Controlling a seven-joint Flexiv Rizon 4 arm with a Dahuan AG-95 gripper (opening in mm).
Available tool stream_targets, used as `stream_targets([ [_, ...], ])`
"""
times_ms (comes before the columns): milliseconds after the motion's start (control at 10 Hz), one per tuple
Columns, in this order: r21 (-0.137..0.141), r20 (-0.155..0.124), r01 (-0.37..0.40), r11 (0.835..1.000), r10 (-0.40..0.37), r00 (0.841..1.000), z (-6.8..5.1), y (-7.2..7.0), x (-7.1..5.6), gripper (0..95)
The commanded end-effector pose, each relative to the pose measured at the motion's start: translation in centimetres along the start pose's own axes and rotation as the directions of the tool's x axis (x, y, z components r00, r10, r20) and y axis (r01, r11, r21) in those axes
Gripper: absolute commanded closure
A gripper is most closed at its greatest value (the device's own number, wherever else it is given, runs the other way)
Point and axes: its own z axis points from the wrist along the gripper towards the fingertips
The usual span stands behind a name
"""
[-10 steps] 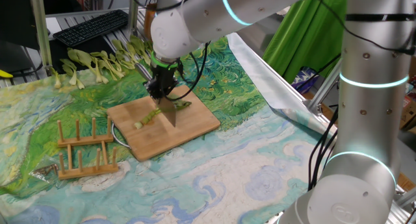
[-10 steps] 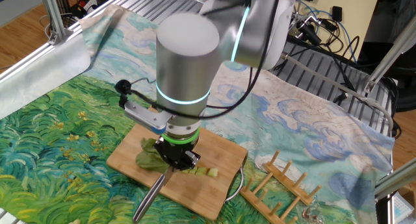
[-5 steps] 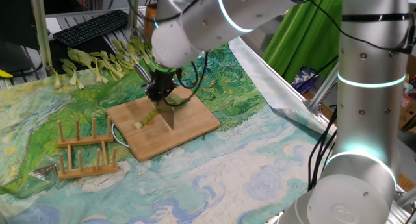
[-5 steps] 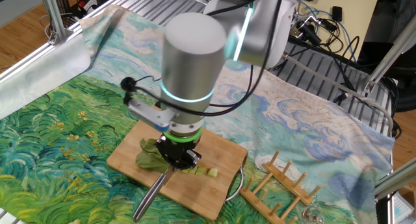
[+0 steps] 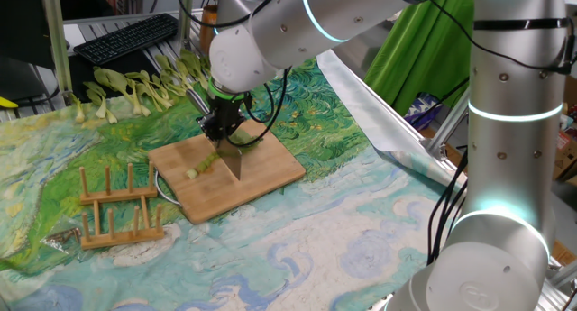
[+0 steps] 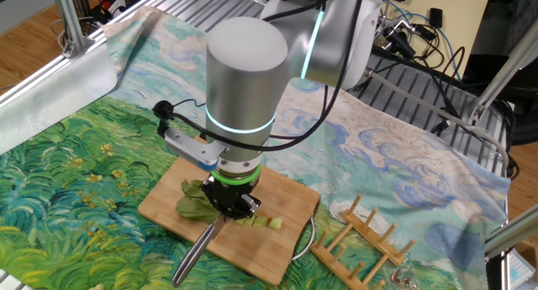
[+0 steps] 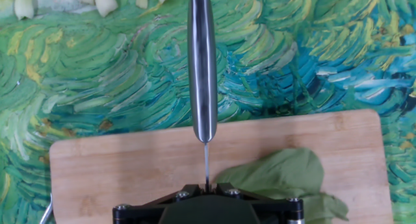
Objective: Chop the pakchoi
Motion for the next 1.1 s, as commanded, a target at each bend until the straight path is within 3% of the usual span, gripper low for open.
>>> stream_targets([
  [100,0.000,-0.001,-0.006,1.000,0.006,1.000,0.0,0.1,0.0,95.0],
  [600,0.006,0.002,-0.002,1.000,0.002,1.000,-0.1,0.3,0.0,95.0],
  [800,0.015,0.018,0.026,1.000,-0.026,0.999,0.0,-0.5,0.1,95.0],
  [900,0.006,0.016,0.027,1.000,-0.027,1.000,-0.2,-0.6,0.0,95.0],
  [1100,0.018,0.019,0.034,0.999,-0.034,0.999,-0.4,-0.9,0.0,95.0],
])
